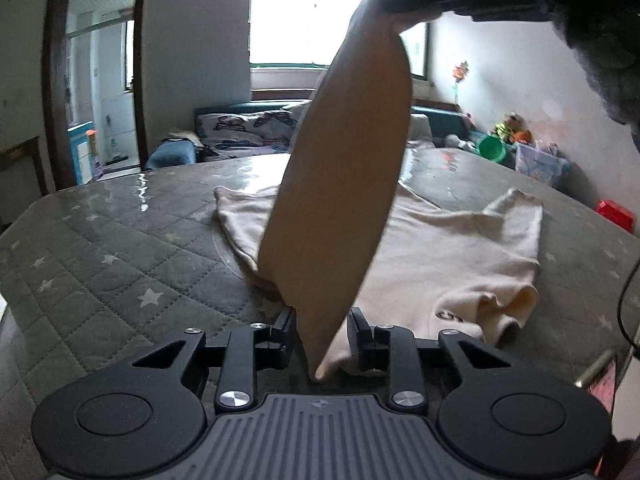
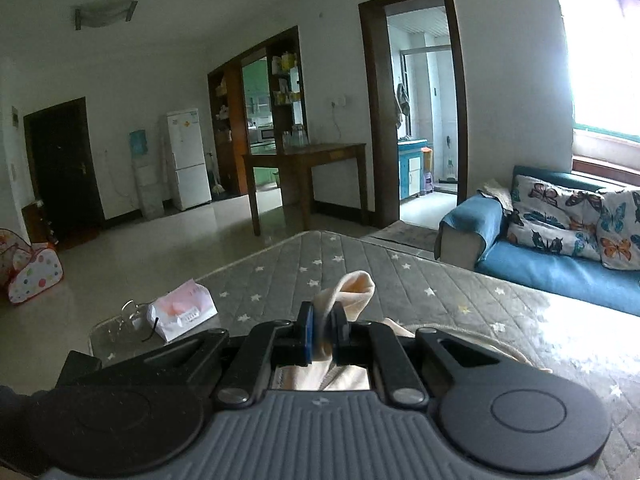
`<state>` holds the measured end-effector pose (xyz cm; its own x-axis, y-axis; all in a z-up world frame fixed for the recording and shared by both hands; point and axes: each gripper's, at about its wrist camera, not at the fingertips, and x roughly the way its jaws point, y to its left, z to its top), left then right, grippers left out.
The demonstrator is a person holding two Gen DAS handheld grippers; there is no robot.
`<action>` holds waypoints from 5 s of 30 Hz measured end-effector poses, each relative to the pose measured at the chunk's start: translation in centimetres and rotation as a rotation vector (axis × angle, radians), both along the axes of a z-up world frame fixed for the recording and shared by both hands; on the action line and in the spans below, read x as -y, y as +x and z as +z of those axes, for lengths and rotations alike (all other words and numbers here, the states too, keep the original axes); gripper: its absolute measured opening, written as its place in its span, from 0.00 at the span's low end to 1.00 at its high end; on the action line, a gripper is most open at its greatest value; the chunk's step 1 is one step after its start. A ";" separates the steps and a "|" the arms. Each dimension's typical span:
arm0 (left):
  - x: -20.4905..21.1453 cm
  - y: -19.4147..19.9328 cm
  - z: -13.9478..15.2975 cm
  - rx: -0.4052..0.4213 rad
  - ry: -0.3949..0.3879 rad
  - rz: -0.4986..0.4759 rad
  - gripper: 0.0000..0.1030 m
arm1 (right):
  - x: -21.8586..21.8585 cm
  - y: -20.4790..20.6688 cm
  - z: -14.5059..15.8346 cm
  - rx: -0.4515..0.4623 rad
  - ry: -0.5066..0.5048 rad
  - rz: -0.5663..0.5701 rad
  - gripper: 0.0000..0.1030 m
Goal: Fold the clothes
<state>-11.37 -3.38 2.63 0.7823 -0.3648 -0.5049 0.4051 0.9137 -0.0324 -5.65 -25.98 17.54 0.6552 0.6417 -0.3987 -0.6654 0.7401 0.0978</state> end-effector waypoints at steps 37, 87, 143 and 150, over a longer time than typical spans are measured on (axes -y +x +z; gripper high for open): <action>-0.5 -1.8 -1.5 -0.025 0.209 0.000 0.17 | 8.8 1.6 -12.4 -0.352 -0.169 -0.294 0.21; -2.9 5.1 -1.5 -0.150 -0.156 0.132 0.04 | -4.9 7.1 -12.8 -0.373 -0.108 0.046 0.24; 2.9 5.9 0.5 -0.075 -0.044 -0.073 0.47 | 7.7 0.0 -15.5 -0.272 -0.116 -0.300 0.21; 4.9 5.6 0.4 -0.069 -0.022 -0.123 0.55 | 15.0 -1.3 -13.8 -0.245 -0.013 -0.558 0.24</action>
<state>-5.73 -8.32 3.02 0.6949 -0.4670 -0.5469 0.5098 0.8562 -0.0834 -6.93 -40.94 3.76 0.7795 0.2222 -0.5856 -0.1362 0.9727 0.1878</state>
